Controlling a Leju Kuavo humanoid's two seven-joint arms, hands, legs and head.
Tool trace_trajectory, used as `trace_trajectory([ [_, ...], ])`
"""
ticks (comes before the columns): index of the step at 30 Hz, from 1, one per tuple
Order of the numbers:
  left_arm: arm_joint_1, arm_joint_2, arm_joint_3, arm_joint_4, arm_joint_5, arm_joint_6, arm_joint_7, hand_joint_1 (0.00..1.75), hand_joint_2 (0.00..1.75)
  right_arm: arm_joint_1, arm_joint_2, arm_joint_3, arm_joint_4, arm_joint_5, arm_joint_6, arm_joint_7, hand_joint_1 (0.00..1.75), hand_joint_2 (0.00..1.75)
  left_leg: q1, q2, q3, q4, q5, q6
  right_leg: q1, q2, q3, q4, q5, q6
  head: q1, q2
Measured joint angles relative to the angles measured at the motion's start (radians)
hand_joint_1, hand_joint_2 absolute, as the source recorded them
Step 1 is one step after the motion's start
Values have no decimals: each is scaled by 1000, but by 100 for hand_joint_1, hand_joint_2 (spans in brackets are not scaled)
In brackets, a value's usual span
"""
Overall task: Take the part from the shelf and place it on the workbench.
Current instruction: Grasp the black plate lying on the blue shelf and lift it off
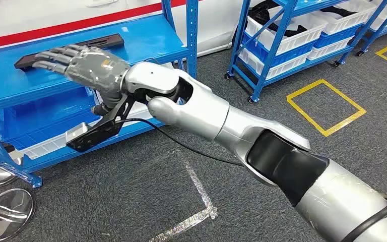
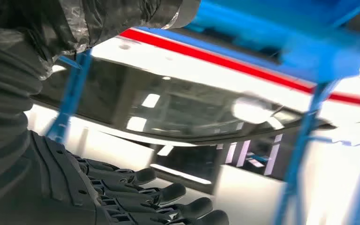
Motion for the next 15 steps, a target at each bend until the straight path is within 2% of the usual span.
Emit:
trace_trajectory([
  [4,-4,5,-10,0,8,-23,22,0,0,14,7,21,0,-111,21,33,0,175,-1,-1,-3,4,0,1,-1,0,-1,0,1,1,0,0],
  [8,-5,12,-17,2,20,-37,34,0,0,34,6,27,21,-271,46,65,0,0,-4,0,-7,8,-1,4,-5,3,-3,-4,6,9,0,0],
  [11,-7,15,-22,2,29,-52,41,0,0,39,5,27,44,-345,59,81,0,0,1,8,3,-16,13,19,-4,1,-8,-2,4,19,0,0],
  [12,-7,16,-23,2,31,-58,44,0,0,40,4,27,53,-359,57,84,0,0,5,12,8,-27,18,25,-3,-2,-22,23,-8,20,0,0],
  [13,-7,16,-24,2,33,-63,46,0,0,42,2,27,62,-370,56,86,0,0,8,15,11,-34,22,29,-2,-6,-49,70,-28,21,0,0],
  [15,-7,16,-27,2,33,-72,48,0,0,50,-1,27,83,-385,53,90,0,0,9,20,12,-36,22,32,-3,-7,-125,195,-63,24,0,0],
])
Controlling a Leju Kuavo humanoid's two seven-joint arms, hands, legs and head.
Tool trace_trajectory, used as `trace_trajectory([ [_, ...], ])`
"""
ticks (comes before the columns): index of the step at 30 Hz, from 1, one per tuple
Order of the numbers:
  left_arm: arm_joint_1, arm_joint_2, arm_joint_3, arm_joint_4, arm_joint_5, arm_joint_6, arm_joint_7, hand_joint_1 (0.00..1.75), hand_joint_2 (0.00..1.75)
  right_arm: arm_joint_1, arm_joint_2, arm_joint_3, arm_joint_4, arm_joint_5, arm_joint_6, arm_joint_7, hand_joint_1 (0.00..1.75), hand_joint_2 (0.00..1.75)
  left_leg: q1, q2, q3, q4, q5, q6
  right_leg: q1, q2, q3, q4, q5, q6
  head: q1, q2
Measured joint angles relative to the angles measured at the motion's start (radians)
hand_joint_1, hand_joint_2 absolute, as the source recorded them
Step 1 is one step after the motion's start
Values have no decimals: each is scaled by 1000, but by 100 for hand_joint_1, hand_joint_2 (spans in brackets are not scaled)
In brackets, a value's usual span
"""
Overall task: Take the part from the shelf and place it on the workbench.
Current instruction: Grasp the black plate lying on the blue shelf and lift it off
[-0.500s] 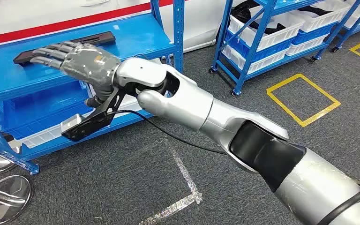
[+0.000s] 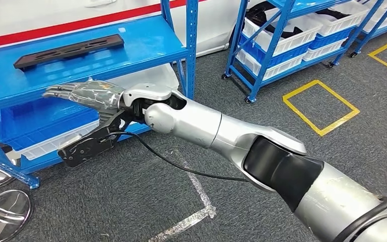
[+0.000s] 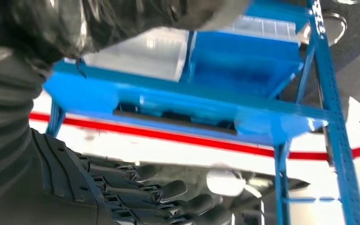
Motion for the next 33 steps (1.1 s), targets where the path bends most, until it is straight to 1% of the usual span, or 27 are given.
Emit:
trace_trajectory([
  [1,0,0,-1,0,1,-7,0,0,0,6,-1,0,10,-4,-2,3,0,0,1,1,1,0,-2,-1,-2,0,-31,42,0,2,0,0],
  [2,0,0,-2,0,3,-14,-1,0,0,11,-2,1,20,-6,-6,5,0,0,3,1,3,2,-6,-3,-5,-2,-47,49,20,4,0,0],
  [3,0,0,-2,0,5,-19,-2,0,0,15,-3,2,30,-8,-9,7,0,0,5,1,6,5,-11,-7,-8,-3,-46,19,57,6,0,0],
  [4,0,0,-2,0,6,-22,-3,0,0,16,-4,2,39,-8,-14,8,0,0,9,0,10,10,-19,-14,-10,-6,-31,-39,100,7,0,0],
  [5,0,1,-2,0,7,-23,-4,0,0,18,-6,3,49,-8,-18,8,0,0,10,0,11,16,-28,-22,-10,-9,-12,-90,132,8,0,0],
  [6,-1,3,-3,1,7,-22,-6,0,0,19,-6,3,58,-7,-23,7,0,0,10,0,9,24,-36,-30,-8,-10,5,-135,145,4,0,0],
  [7,-3,4,-3,1,7,-21,-7,0,0,23,-6,4,66,-5,-26,7,0,0,9,1,4,29,-40,-38,-6,-10,12,-158,145,-3,0,0],
  [9,-6,5,-3,1,7,-19,-8,0,0,31,-6,7,79,0,-31,6,0,0,8,3,-3,31,-41,-51,0,-6,11,-165,130,-21,2,0],
  [11,-6,4,-3,1,7,-16,-9,0,0,36,-7,9,90,11,-33,5,0,0,10,5,-8,35,-46,-58,-1,-3,9,-164,129,-36,2,0],
  [12,-6,4,-3,1,7,-14,-10,0,0,37,-8,10,95,18,-35,5,0,0,11,5,-21,60,-60,-59,-2,-1,11,-166,128,-42,2,0],
  [13,-7,4,-3,1,8,-10,-11,0,0,38,-8,11,98,25,-36,4,0,0,11,4,-46,105,-80,-59,-2,0,14,-168,126,-48,1,0],
  [15,-7,4,-3,1,11,-1,-14,0,0,47,-8,14,104,40,-41,6,0,0,6,4,-126,243,-124,-55,4,1,20,-169,122,-56,1,0],
  [16,-6,4,-3,1,15,4,-16,0,0,55,-8,16,107,46,-43,7,0,0,3,4,-165,299,-132,-52,8,2,23,-169,119,-60,1,0],
  [17,-3,4,-3,2,19,7,-17,0,0,63,-8,17,109,54,-44,9,0,0,0,3,-191,325,-121,-48,14,4,27,-169,116,-64,1,0],
  [18,0,4,-3,2,25,11,-19,0,0,69,-8,18,110,61,-46,11,0,0,-4,3,-199,312,-91,-41,19,7,32,-169,113,-68,1,0],
  [19,2,5,-3,2,31,14,-21,0,0,71,-8,18,110,70,-48,14,0,0,-10,1,-188,263,-46,-30,24,10,39,-169,110,-71,1,0],
  [20,4,7,-3,2,36,16,-24,0,0,71,-8,18,109,77,-50,16,0,0,-17,-1,-169,200,-2,-16,28,12,46,-170,106,-73,1,0],
  [21,5,10,-3,3,41,18,-26,0,0,70,-8,18,107,82,-51,18,0,0,-23,-3,-147,144,30,-2,32,14,52,-171,103,-73,1,0],
  [22,5,14,-3,4,45,19,-28,0,0,69,-8,18,106,86,-52,20,0,0,-29,-5,-128,101,46,10,32,15,55,-173,102,-71,1,0],
  [23,4,18,-3,5,47,19,-30,0,0,70,-8,18,104,88,-52,21,0,0,-33,-6,-116,78,46,18,30,16,55,-176,102,-68,2,0],
  [24,4,21,-3,6,49,19,-32,0,0,71,-8,18,103,92,-52,21,0,0,-36,-6,-108,65,43,21,29,17,55,-179,104,-64,2,0],
  [27,5,25,-3,6,53,21,-35,0,0,73,-9,18,97,102,-54,24,0,0,-27,-2,-80,18,48,17,29,10,51,-172,96,-48,3,0],
  [28,6,25,-3,6,55,21,-35,0,0,72,-9,18,95,104,-54,25,0,0,-22,-1,-70,6,51,16,29,6,37,-141,79,-43,3,0],
  [29,6,25,-3,6,56,21,-36,0,0,72,-10,18,95,107,-55,25,0,0,-20,1,-64,1,51,15,25,3,12,-89,57,-38,3,0],
  [31,6,24,-3,6,57,21,-36,0,0,77,-10,18,94,112,-55,25,0,0,-17,1,-57,1,46,15,17,1,-56,32,16,-28,3,0],
  [32,6,24,-3,6,57,21,-36,0,0,81,-10,18,94,113,-55,25,0,0,-15,1,-54,3,41,13,12,1,-78,63,17,-23,3,0],
  [33,7,23,-3,6,57,21,-36,0,0,84,-10,18,94,114,-55,25,0,0,-12,0,-51,7,36,9,8,-1,-83,59,35,-17,3,0],
])
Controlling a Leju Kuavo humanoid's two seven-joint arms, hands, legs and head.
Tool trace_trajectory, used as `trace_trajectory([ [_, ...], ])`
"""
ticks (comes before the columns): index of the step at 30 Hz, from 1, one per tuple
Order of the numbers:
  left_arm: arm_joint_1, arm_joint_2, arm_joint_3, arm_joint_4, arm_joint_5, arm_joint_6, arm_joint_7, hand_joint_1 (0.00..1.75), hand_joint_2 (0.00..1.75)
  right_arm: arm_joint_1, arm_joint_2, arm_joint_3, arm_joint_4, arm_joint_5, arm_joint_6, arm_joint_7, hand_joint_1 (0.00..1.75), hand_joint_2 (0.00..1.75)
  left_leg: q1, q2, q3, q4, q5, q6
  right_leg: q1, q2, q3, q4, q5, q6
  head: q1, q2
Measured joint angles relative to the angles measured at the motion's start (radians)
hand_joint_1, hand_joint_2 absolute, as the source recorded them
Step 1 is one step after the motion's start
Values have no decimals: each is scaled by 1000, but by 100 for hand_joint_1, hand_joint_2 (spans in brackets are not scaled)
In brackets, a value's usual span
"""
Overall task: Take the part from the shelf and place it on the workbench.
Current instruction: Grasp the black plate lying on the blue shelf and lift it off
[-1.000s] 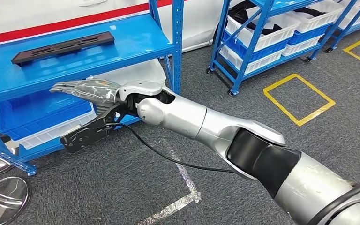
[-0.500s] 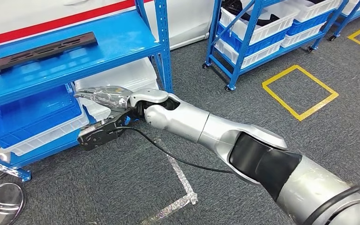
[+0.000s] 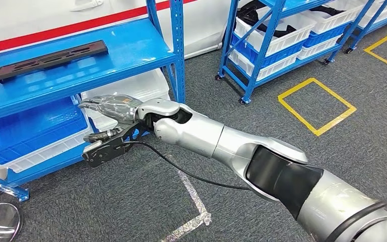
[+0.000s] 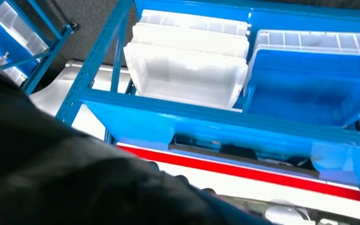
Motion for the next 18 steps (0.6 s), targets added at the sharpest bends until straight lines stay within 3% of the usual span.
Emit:
trace_trajectory([
  [2,1,-1,0,0,0,1,0,0,0,1,-1,0,0,2,0,0,0,0,8,-1,5,14,-16,-12,-9,-5,40,-106,69,11,0,0],
  [4,0,1,0,0,-1,3,-2,0,0,-2,-1,0,-2,4,2,0,0,0,8,-3,2,33,-36,-29,-10,-8,87,-205,102,11,0,0],
  [9,-1,0,0,1,-7,7,-9,0,0,-3,-1,0,-9,19,4,3,0,0,9,1,3,52,-62,-54,-7,-1,111,-227,80,-29,-2,0],
  [11,-2,0,0,1,-7,10,-11,0,0,-4,-1,0,-14,21,5,3,0,0,9,0,-43,143,-94,-57,-7,-1,128,-231,71,-41,-2,0],
  [13,-1,0,0,1,-7,13,-12,0,0,-2,-1,0,-15,21,7,3,0,0,9,0,-129,275,-126,-57,-2,1,146,-234,58,-48,-3,0],
  [14,1,0,0,1,-7,14,-15,0,0,-1,-1,0,-16,20,9,3,0,0,8,0,-164,315,-122,-55,1,2,156,-234,50,-50,-3,0],
  [15,3,-1,0,1,-7,14,-18,0,0,1,-1,0,-17,19,12,4,0,0,7,0,-183,318,-97,-50,5,4,168,-235,42,-50,-3,0],
  [16,4,-1,0,1,-7,14,-22,0,0,1,-1,0,-20,18,14,5,0,0,4,-1,-183,281,-53,-43,8,7,181,-235,32,-51,-3,0],
  [18,5,0,0,1,-7,14,-29,0,0,1,-1,0,-26,17,19,6,0,0,-5,-4,-148,159,41,-21,12,9,208,-240,12,-50,-2,0],
])
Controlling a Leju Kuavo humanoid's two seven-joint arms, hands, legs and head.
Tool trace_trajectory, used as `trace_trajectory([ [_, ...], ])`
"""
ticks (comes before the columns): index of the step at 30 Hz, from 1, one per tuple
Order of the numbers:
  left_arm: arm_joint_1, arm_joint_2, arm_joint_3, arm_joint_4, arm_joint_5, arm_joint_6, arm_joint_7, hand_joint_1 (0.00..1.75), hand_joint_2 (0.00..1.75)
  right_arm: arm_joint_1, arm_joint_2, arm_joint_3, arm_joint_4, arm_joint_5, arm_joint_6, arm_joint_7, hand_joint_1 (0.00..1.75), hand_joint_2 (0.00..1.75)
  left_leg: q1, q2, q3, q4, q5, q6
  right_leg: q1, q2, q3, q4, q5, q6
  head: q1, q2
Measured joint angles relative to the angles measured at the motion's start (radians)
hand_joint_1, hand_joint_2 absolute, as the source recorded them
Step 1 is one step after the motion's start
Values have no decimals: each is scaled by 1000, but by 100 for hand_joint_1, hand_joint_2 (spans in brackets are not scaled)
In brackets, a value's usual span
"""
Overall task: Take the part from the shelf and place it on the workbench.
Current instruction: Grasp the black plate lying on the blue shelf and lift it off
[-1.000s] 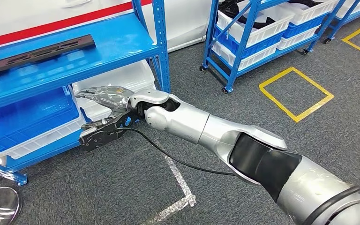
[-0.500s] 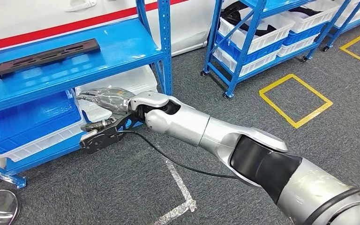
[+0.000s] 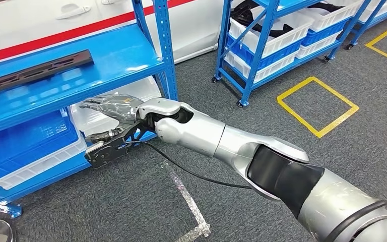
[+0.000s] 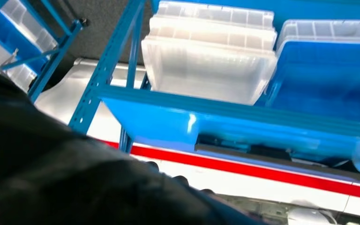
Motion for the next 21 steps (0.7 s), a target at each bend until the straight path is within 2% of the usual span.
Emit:
trace_trajectory([
  [1,1,1,0,0,0,0,-2,0,0,-1,0,0,-2,0,2,0,0,0,-7,-1,19,-49,26,12,1,2,10,-5,-7,2,0,0],
  [2,0,1,0,1,0,0,-4,0,0,-1,0,0,-4,0,3,0,0,0,-12,-2,34,-80,33,22,-1,3,16,-10,-11,6,0,0],
  [4,-2,2,0,1,-1,1,-6,0,0,-1,1,0,-8,0,3,1,0,0,-20,-1,57,-114,17,32,-3,3,24,-16,-9,17,-1,0],
  [6,-4,3,0,1,0,2,-6,0,0,-1,0,0,-13,2,2,1,0,0,-15,2,87,-148,6,36,-4,-2,19,4,-7,25,0,0],
  [7,-4,3,0,1,0,2,-6,0,0,-3,0,0,-15,4,1,1,0,0,-11,2,102,-158,3,37,-4,-4,2,37,-14,28,1,0],
  [8,-4,2,0,1,0,2,-7,0,0,-3,0,0,-17,4,1,0,0,0,-8,2,114,-166,-1,38,-5,-6,-29,86,-27,32,1,0],
  [10,-6,0,0,1,0,2,-7,0,0,-1,0,0,-18,5,0,0,0,0,-7,0,129,-167,-14,40,-9,-7,-112,201,-63,41,0,0],
  [11,-6,-2,0,1,0,2,-7,0,0,2,0,0,-19,5,0,0,0,0,-5,-1,138,-167,-22,38,-12,-7,-148,236,-71,46,0,0],
  [12,-5,-3,0,1,0,2,-7,0,0,4,0,0,-19,5,0,0,0,0,-3,-3,148,-165,-32,35,-15,-8,-169,240,-60,51,0,0],
  [13,-4,-5,0,1,0,2,-7,0,0,6,-1,1,-20,6,0,0,0,0,0,-5,159,-161,-43,31,-18,-9,-174,212,-26,56,1,0],
  [15,-4,-7,0,1,0,2,-8,0,0,5,-4,1,-21,6,0,2,0,87,6,-9,176,-149,-69,18,-22,-10,-152,96,72,62,1,0],
  [16,-4,-7,0,2,0,3,-10,0,0,3,-6,1,-21,7,0,2,0,131,8,-10,179,-139,-81,10,-21,-9,-142,43,96,60,1,0],
  [17,-6,-7,0,2,0,3,-11,0,0,3,-6,1,-23,7,1,3,0,175,9,-11,177,-131,-91,2,-19,-7,-136,16,111,53,1,0],
  [19,-9,-8,0,2,-1,4,-13,0,0,1,-6,2,-29,8,2,4,0,87,8,-11,174,-120,-101,-11,-14,-6,-139,12,101,33,3,0],
  [21,-9,-10,0,2,-2,3,-15,0,0,1,-6,2,-34,11,3,6,0,0,10,-9,167,-100,-108,-20,-16,-6,-130,13,102,20,2,0],
])
